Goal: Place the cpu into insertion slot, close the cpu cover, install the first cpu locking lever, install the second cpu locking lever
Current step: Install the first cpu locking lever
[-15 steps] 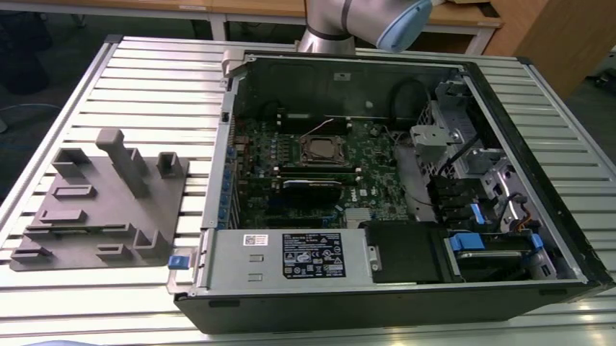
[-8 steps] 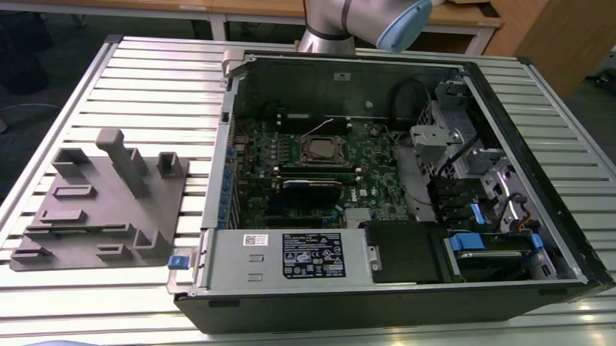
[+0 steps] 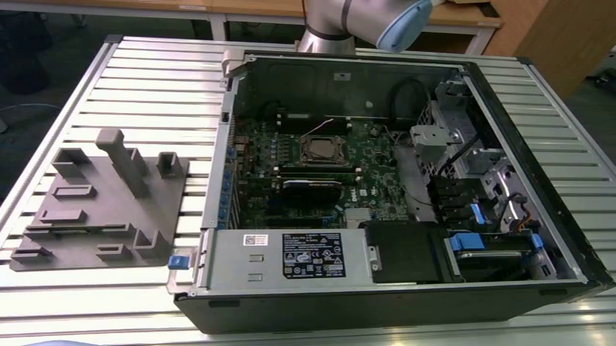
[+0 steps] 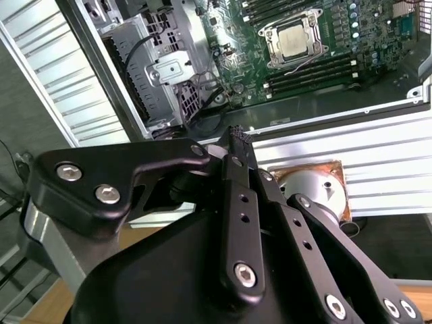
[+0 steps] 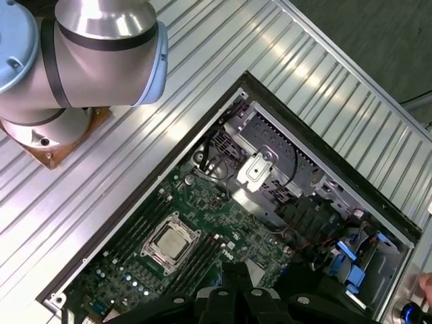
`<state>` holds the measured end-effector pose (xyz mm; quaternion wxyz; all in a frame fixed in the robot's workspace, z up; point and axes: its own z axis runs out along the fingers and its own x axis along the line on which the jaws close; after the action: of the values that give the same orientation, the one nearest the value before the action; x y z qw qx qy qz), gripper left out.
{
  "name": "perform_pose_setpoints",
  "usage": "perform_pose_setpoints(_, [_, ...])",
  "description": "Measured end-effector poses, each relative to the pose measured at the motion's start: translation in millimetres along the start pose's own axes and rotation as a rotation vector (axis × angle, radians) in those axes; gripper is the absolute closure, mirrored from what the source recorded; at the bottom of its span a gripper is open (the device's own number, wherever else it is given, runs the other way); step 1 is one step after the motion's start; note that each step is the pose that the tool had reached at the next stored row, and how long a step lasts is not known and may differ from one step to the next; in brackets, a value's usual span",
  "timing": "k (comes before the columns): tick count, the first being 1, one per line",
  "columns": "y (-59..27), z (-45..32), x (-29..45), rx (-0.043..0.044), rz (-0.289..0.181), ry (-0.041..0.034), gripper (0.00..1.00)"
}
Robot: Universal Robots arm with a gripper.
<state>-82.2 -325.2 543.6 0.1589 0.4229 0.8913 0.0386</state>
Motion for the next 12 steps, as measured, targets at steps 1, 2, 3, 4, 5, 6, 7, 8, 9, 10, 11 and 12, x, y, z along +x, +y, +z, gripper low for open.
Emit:
perform_pose_setpoints(1, [-0.4,1.8,0.5,-0.0001,0.000,0.0000,0.89])
perform_pose_setpoints(2, [-0.8,3.7,0.9,-0.0001,0.000,0.0000,0.89])
perform_pose_setpoints(3, [-1.2,5.3,1.4,-0.0001,0.000,0.0000,0.89])
perform_pose_setpoints(4, [-1.6,7.1,1.8,-0.0001,0.000,0.0000,0.89])
perform_pose_setpoints(5, [-1.9,8.7,2.2,0.0000,0.000,0.0000,0.89])
perform_pose_setpoints(6, [-2.3,10.4,2.7,0.0000,0.000,0.0000,0.89])
perform_pose_setpoints(7, [-2.7,12.2,3.1,-0.0001,0.000,0.0000,0.89])
perform_pose_setpoints(8, [-3.1,13.9,3.5,-0.0001,0.000,0.0000,0.89])
perform_pose_setpoints(9, [-3.5,15.6,4.0,-0.0001,0.000,0.0000,0.89])
perform_pose_setpoints(10, [-4.3,19.4,4.9,-0.0001,0.000,0.0000,0.89])
perform_pose_setpoints(11, [-4.7,21.1,5.4,-0.0001,0.000,0.0000,0.89])
perform_pose_setpoints(12, [-5.1,22.8,5.8,-0.0002,0.000,0.0000,0.89])
